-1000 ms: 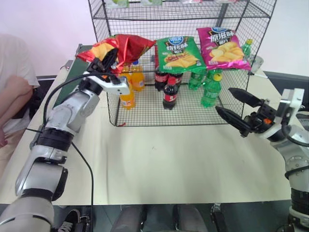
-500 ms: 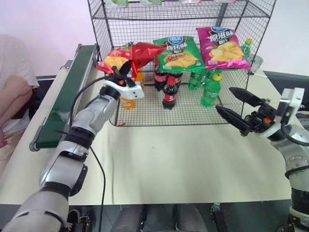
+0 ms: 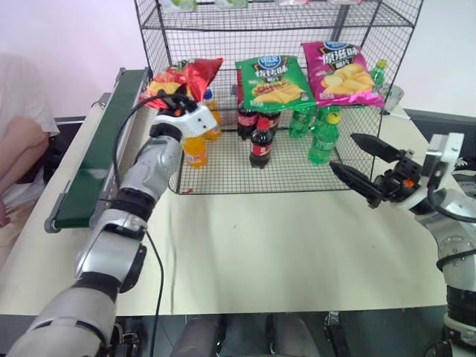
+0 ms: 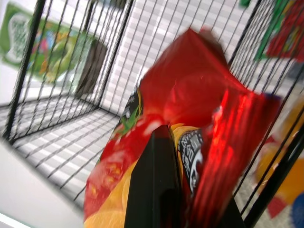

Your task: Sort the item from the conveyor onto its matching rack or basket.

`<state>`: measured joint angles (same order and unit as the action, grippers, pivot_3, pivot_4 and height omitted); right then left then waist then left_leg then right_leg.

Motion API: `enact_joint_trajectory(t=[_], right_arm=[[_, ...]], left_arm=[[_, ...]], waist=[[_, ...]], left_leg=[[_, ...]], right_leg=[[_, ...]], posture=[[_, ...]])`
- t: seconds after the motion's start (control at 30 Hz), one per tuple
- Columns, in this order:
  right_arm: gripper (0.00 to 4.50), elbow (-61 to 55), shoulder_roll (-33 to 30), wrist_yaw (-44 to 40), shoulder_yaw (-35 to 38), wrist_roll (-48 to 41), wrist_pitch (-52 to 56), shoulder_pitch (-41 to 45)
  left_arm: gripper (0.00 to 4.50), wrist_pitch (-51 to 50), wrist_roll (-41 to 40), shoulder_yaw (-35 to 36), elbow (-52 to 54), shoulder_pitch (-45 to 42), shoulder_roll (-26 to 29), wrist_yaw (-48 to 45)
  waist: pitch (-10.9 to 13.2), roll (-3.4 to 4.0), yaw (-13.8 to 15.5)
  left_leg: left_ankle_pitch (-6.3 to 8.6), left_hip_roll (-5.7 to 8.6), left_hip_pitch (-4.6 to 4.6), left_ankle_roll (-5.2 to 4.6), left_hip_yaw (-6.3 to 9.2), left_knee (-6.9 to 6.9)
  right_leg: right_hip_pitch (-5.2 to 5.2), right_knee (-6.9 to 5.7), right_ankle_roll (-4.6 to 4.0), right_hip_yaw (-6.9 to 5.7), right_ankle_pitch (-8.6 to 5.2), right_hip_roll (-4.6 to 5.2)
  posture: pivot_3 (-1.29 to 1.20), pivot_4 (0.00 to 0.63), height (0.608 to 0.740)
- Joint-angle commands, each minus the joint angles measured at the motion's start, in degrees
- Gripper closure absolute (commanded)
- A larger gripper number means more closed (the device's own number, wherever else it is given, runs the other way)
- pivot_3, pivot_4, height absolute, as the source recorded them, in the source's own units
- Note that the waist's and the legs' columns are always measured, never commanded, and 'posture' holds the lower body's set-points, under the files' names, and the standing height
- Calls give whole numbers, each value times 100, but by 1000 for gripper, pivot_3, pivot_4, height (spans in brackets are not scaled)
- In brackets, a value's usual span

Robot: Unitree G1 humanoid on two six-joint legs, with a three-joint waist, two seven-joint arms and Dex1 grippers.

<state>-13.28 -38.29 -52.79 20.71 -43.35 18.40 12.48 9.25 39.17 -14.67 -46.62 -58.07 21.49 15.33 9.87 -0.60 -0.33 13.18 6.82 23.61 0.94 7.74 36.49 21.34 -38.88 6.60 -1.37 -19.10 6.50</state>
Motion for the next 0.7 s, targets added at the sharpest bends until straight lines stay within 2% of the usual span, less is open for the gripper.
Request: enact_joint_trajectory(t=[0.03,0.3,0.5,0.6,0.7], right_arm=[[0,-78,-24,-19,58,26,-118,115],[0,-178,-59,6,165,54,-109,-19],[0,-176,-147,-62,279,49,-115,-101],[0,-205,-125,-53,237,50,-129,-100],[0,-185,-95,-36,177,84,-152,-63]], left_arm=[[4421,20,-307,119,-450,-510,-172,36],[4421,409,-522,12,-1359,-1038,-221,-38],[4421,787,-616,-9,-1427,-973,-139,62],[4421,961,-842,119,-1517,-980,-167,-197],[3582,1153,-1044,189,-1486,-1007,-186,-349]], waist=[[0,-1,3],[1,-2,-24],[1,-2,-12],[1,-2,-17],[1,-2,-16]], left_leg=[[0,0,1,0,0,1],[1,1,21,-2,0,32],[6,3,38,-9,1,58],[6,4,40,-9,2,59],[6,4,42,-9,2,59]], right_leg=[[1,-1,0,0,0,0],[10,-16,5,-1,-3,-1],[14,-20,6,-1,-3,-1],[16,-21,6,-1,-4,0],[18,-21,6,-2,-4,1]], posture=[[0,150,740],[0,150,740],[0,150,740],[0,150,740],[0,150,740]])
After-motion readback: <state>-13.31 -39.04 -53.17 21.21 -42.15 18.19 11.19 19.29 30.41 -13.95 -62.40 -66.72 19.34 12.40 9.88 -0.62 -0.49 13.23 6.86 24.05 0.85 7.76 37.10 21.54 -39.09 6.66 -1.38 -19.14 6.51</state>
